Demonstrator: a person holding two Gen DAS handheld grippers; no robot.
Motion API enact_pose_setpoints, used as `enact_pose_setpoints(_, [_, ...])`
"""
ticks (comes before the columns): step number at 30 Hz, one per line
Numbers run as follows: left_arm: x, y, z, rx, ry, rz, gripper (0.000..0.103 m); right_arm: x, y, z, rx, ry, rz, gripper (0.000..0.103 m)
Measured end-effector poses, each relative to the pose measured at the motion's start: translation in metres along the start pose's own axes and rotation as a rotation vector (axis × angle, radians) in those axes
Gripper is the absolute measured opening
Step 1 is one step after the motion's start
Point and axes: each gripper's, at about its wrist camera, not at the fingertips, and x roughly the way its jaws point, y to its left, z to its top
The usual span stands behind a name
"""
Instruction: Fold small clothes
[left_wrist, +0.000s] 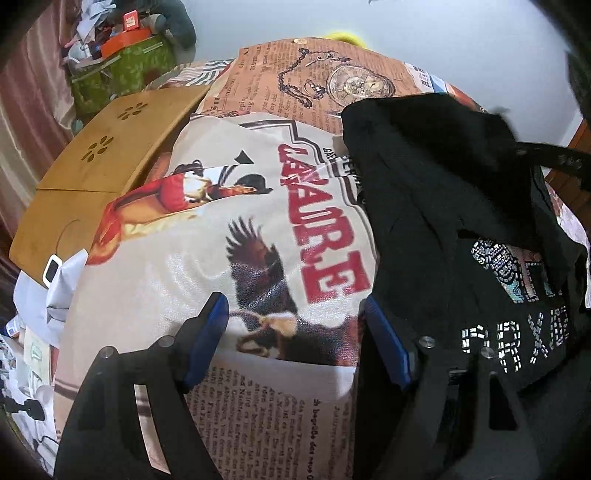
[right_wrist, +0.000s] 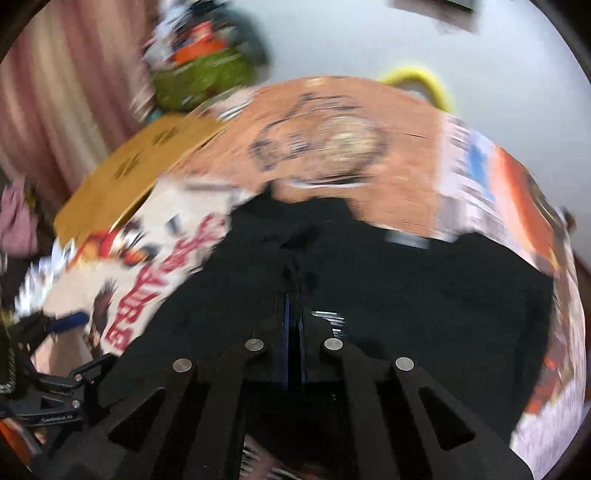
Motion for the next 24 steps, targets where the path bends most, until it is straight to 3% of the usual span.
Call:
enact_pose_setpoints(4, [-0.001, 0.000, 0.002, 0.001, 0.013, 0.007, 0.077, -0.026, -0.055, -0.011, 0.141, -0.016, -0.039, 0.003])
enact_pose_setpoints(9, [-0.006, 0.002, 0.013, -0.031, 0.044, 0.022, 0.077, -0.060, -0.090, -0.031, 0.183, -0.053, -0.054, 0.005])
enact_pose_setpoints(11, [-0.011, 0.003, 0.022, -0.050, 0.039, 0.020, 0.077, -0.070, -0.100, -0.041, 0.180, -0.062, -0.055, 0.011])
enact_pose_setpoints(13, [-0.015, -0.002, 0.027, -0.050, 0.031, 0.019, 0.077, -0.078, -0.108, -0.051, 0.173, -0.069, -0.062, 0.029])
enact_pose_setpoints(16, [-0.017, -0.022, 0.038, 0.005, 0.026, 0.024, 0.077, -0.087, -0.121, -0.068, 0.160, -0.076, -0.084, 0.039])
enact_pose_setpoints(24, [0.011, -0.084, 0.054, 0.179, 0.098, 0.020, 0.077, -0.084, -0.156, -0.102, 0.171, -0.029, -0.094, 0.042])
